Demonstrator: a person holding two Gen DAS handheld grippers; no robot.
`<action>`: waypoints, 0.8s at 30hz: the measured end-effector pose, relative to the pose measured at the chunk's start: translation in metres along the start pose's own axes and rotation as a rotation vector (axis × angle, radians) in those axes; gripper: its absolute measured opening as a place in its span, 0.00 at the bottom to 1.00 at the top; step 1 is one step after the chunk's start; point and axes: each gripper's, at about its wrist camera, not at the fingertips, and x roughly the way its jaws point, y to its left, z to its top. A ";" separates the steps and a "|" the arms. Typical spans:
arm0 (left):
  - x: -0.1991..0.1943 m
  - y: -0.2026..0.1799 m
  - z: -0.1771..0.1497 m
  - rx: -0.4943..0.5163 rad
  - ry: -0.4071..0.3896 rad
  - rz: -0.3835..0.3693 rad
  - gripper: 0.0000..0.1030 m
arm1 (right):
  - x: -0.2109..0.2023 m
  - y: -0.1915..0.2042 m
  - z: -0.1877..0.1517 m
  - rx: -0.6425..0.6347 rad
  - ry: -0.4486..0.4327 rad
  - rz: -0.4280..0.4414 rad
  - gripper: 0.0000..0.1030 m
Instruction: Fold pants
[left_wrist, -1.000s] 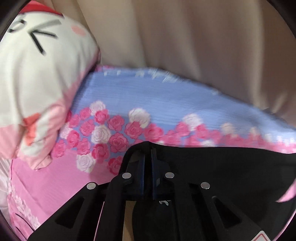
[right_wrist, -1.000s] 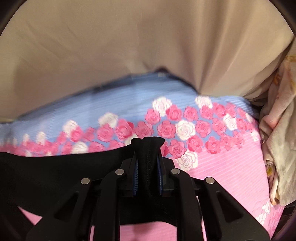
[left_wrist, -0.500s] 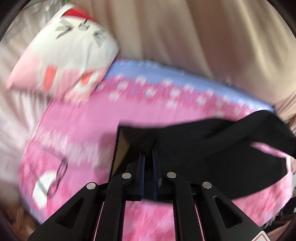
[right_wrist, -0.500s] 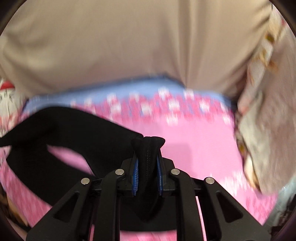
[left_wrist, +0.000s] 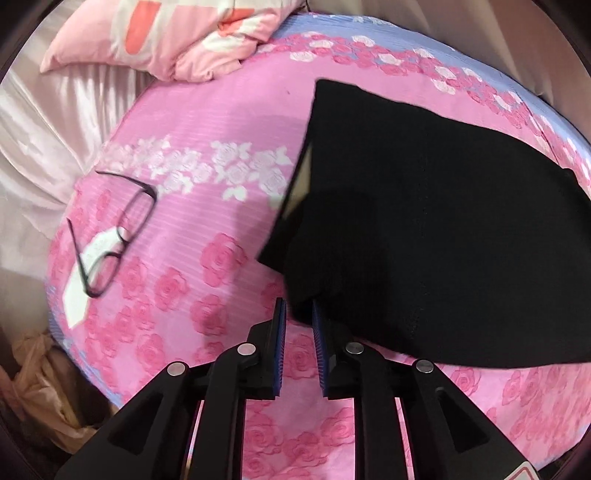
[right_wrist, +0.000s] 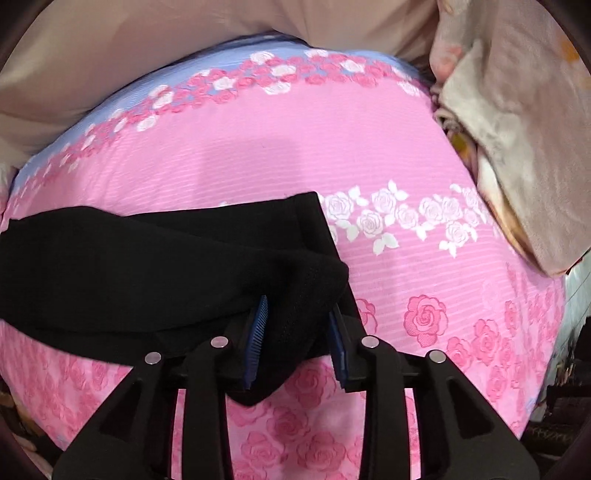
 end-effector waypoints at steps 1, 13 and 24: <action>-0.003 0.005 -0.002 0.019 -0.015 0.071 0.15 | -0.004 -0.003 -0.003 -0.002 -0.002 -0.010 0.43; -0.085 -0.049 -0.012 0.119 -0.155 0.023 0.28 | -0.054 -0.050 -0.018 0.388 -0.102 0.131 0.72; -0.155 -0.263 -0.036 0.250 -0.219 -0.350 0.40 | -0.130 0.029 0.036 -0.168 -0.376 0.132 0.07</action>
